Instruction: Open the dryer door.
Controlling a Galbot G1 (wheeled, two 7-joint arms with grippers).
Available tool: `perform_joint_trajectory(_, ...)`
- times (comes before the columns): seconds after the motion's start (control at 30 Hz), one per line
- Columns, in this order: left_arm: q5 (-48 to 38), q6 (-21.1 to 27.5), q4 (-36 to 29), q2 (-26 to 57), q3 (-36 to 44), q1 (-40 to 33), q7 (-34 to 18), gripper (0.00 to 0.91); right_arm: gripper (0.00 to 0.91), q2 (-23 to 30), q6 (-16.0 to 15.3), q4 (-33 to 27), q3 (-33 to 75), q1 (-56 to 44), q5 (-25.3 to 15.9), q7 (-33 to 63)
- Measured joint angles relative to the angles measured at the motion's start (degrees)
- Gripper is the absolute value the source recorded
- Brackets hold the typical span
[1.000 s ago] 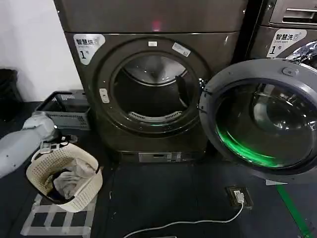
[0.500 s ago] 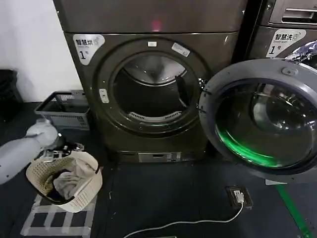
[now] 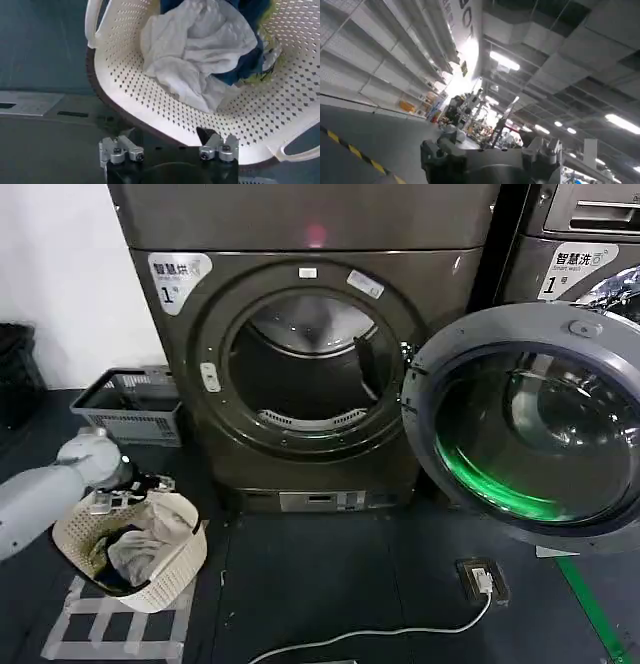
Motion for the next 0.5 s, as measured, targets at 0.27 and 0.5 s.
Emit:
perform_joint_trajectory(0.27,0.07,0.00,0.03,0.14,0.11,0.07,0.11,0.907,0.907,0.41,0.08,0.28,0.06,0.01,-0.17,-0.49)
perform_joint_trajectory(0.5,0.19,0.00,0.05,0.18,0.23,0.08,0.20,0.907,0.907,0.41,0.10,0.14,0.05,0.12,-0.23,-0.49)
